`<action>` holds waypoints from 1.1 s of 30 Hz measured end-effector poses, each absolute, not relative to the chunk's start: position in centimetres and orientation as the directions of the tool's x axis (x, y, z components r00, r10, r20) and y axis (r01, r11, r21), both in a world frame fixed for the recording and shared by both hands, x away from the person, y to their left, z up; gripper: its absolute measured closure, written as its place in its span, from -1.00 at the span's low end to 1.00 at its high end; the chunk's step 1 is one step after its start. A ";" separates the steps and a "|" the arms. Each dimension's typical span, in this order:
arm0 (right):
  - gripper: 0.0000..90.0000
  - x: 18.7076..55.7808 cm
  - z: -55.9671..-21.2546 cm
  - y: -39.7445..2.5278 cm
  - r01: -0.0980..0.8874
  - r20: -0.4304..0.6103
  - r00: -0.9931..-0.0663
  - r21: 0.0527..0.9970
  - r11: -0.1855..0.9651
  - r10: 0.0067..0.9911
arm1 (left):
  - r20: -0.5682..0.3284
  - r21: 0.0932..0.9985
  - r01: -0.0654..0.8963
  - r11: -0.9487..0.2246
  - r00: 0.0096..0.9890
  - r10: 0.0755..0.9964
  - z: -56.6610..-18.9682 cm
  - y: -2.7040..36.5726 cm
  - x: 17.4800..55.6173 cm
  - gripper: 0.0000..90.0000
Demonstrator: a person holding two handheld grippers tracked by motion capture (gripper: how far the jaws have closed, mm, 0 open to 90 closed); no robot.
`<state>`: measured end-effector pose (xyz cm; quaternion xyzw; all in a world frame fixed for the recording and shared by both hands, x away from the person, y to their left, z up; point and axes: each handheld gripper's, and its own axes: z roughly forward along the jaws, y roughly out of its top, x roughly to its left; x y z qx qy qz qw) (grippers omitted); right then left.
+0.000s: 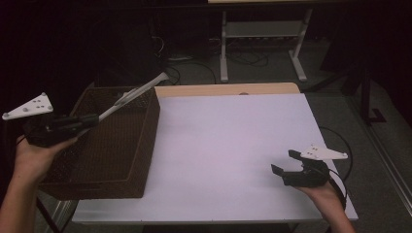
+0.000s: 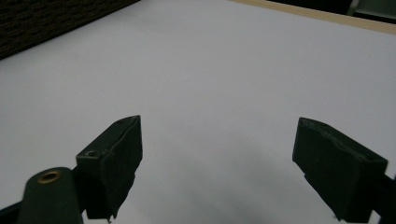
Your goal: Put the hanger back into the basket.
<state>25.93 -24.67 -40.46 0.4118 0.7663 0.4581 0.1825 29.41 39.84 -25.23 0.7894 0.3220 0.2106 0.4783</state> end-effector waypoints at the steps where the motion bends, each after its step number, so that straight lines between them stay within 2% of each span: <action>1: -0.66 25.9 -40.5 -24.7 0.464 0.098 -0.594 0.852 0.241 0.798 | 0.024 0.891 0.307 -0.335 0.704 0.710 -25.2 39.8 29.4 0.84; 16: -0.66 26.2 -40.5 -24.6 0.464 0.096 -0.591 0.853 0.240 0.801 | -0.005 0.862 0.389 -0.325 0.646 0.763 -27.2 43.6 27.9 0.84; 33: -0.66 26.3 -40.4 -24.5 0.464 0.097 -0.589 0.853 0.238 0.802 | -0.058 0.817 0.473 -0.331 0.638 0.768 -29.8 43.6 29.6 0.83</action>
